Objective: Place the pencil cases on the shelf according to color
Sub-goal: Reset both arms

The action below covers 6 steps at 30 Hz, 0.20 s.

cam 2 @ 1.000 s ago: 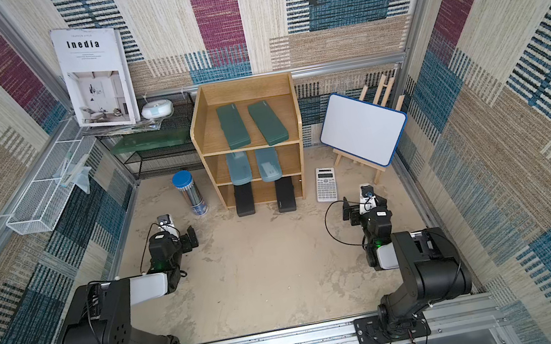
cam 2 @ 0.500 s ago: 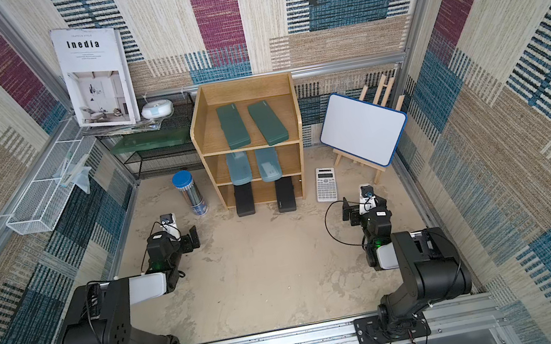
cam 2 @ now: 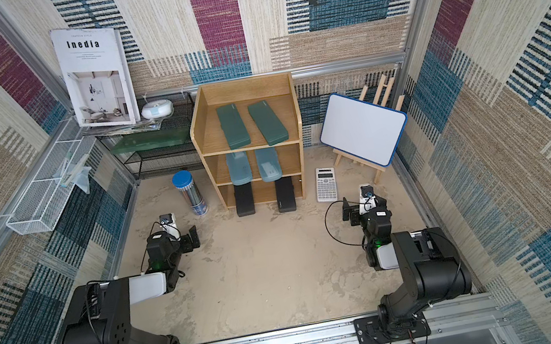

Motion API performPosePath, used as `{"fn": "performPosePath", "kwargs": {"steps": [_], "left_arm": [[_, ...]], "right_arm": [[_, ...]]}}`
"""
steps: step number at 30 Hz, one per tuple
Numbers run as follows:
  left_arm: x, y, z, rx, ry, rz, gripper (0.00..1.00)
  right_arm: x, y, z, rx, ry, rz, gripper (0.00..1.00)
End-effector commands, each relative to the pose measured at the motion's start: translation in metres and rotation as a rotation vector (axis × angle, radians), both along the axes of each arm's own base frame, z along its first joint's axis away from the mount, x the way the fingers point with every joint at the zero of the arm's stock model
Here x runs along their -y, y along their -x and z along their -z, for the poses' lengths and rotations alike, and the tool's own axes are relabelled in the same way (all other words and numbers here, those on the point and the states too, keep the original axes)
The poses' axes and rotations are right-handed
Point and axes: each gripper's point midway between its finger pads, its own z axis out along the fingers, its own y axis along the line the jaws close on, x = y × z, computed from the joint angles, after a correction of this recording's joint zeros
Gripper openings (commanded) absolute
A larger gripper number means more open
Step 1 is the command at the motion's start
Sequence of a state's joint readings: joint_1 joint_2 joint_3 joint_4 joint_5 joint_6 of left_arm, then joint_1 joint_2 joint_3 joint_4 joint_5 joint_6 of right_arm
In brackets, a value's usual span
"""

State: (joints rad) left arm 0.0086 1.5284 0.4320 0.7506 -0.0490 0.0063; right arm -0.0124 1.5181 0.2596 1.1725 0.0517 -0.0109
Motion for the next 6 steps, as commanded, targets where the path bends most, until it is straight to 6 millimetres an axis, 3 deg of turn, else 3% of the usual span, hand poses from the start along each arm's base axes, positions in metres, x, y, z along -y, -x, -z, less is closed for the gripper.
{"fn": "performPosePath", "kwargs": {"steps": [1, 6], "left_arm": [[0.001, -0.003, -0.0041, 0.015, 0.004, 0.006, 1.0], [0.0007, -0.0038, -0.0034, 0.012, 0.007, 0.005, 1.0]], "right_arm": [[0.0006, -0.0014, -0.0052, 0.02, -0.003, 0.006, 0.99], [0.001, -0.0015, -0.0051, 0.02, -0.003, 0.007, 0.99]]}}
